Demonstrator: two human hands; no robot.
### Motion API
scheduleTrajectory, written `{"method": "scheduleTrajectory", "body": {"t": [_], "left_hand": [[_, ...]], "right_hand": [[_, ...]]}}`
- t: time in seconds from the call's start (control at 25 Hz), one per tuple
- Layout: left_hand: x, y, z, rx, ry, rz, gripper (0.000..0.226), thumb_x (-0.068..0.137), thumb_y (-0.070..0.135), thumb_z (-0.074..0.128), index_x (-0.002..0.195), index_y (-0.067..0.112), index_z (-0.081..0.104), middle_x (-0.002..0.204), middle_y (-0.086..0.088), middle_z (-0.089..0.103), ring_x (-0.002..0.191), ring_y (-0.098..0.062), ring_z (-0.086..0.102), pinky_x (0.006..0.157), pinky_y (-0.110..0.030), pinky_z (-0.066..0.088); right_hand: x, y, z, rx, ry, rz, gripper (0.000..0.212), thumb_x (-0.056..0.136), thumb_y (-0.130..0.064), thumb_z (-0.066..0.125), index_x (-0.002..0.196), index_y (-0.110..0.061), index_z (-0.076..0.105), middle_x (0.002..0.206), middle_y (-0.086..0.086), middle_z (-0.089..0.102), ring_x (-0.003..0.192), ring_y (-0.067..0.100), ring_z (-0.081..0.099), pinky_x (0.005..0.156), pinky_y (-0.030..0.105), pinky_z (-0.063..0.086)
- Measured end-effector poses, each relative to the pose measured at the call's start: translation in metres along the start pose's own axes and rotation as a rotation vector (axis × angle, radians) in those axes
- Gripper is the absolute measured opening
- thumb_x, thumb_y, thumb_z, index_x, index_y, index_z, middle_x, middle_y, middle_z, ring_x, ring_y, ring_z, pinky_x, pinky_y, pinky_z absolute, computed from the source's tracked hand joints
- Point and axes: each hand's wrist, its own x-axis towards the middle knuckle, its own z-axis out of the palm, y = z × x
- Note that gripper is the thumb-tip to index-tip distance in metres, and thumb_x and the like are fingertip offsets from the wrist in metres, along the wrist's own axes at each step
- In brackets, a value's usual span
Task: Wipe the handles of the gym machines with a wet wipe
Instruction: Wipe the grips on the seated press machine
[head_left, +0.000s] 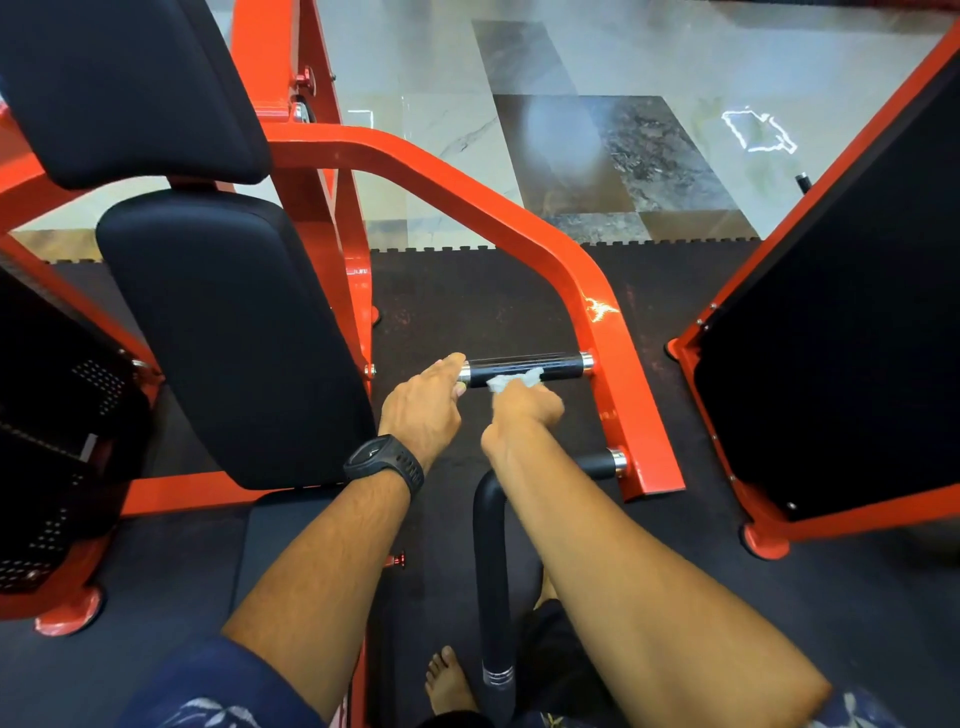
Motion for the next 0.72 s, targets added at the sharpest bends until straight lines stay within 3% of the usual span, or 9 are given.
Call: {"method": "scheduleTrajectory", "body": {"t": [0.12,0.24,0.36,0.44,0.52,0.56,0.64,0.72], "left_hand": [[0.000,0.002,0.000,-0.001,-0.003,0.001,0.022,0.102,0.019,0.045,0.124,0.021,0.047,0.110,-0.004,0.064,0.089,-0.035,0.064,0.071,-0.044,0.051],[0.000,0.004,-0.003,0.005,-0.014,-0.001,0.022,0.103,0.018,0.045,0.125,0.020,0.047,0.110,-0.004,0.064,0.091,-0.035,0.065,0.073,-0.044,0.051],[-0.001,0.003,-0.004,-0.004,-0.010,0.014,0.025,0.101,0.017,0.045,0.126,0.020,0.048,0.110,-0.005,0.065,0.090,-0.037,0.065,0.073,-0.046,0.052],[-0.002,0.004,-0.004,-0.007,-0.011,0.012,0.023,0.102,0.018,0.045,0.125,0.019,0.048,0.108,-0.005,0.065,0.089,-0.037,0.064,0.072,-0.046,0.051],[-0.002,0.005,-0.005,-0.004,-0.021,0.008,0.022,0.103,0.018,0.043,0.124,0.019,0.048,0.102,-0.005,0.064,0.087,-0.036,0.064,0.071,-0.045,0.050],[-0.003,0.005,-0.006,-0.003,-0.020,0.006,0.022,0.103,0.018,0.043,0.124,0.019,0.048,0.101,-0.006,0.064,0.087,-0.035,0.063,0.070,-0.044,0.049],[-0.004,0.005,-0.007,-0.004,-0.006,0.008,0.027,0.102,0.016,0.044,0.128,0.021,0.049,0.100,-0.006,0.065,0.087,-0.035,0.064,0.069,-0.042,0.047],[-0.006,0.005,-0.007,-0.024,0.013,0.013,0.040,0.100,0.013,0.046,0.137,0.026,0.047,0.104,-0.006,0.067,0.090,-0.035,0.065,0.071,-0.042,0.048]], "right_hand": [[-0.009,0.005,0.000,0.026,-0.087,0.104,0.010,0.092,0.003,0.061,0.097,-0.006,0.063,0.091,0.006,0.067,0.081,0.020,0.067,0.069,0.027,0.050],[-0.017,-0.002,-0.004,0.039,-0.144,0.158,0.008,0.095,0.003,0.056,0.095,-0.004,0.060,0.085,0.004,0.064,0.068,0.015,0.064,0.058,0.023,0.053],[-0.019,-0.005,-0.010,-0.039,-0.220,0.122,0.007,0.092,0.007,0.061,0.094,0.000,0.062,0.085,0.009,0.066,0.065,0.018,0.066,0.066,0.026,0.057],[-0.015,-0.004,-0.014,-0.235,-0.127,-0.174,0.014,0.088,-0.001,0.069,0.076,-0.008,0.065,0.077,0.003,0.068,0.061,0.013,0.062,0.067,0.028,0.056],[-0.014,-0.009,-0.018,-0.492,-0.109,-0.609,0.020,0.092,-0.017,0.066,0.073,-0.014,0.068,0.074,-0.006,0.065,0.061,0.004,0.055,0.065,0.020,0.047],[-0.014,-0.011,-0.018,-0.620,-0.135,-0.793,0.019,0.094,-0.021,0.061,0.078,-0.015,0.068,0.080,-0.007,0.065,0.065,0.003,0.055,0.067,0.020,0.046],[-0.007,-0.014,-0.020,-1.029,-0.370,-1.104,0.010,0.093,-0.016,0.056,0.089,-0.017,0.065,0.095,-0.001,0.062,0.082,0.009,0.058,0.073,0.028,0.048],[0.007,-0.012,-0.025,-1.555,-0.548,-1.467,0.028,0.093,-0.004,0.056,0.120,-0.011,0.061,0.121,0.007,0.057,0.113,0.020,0.053,0.088,0.036,0.051]]}}
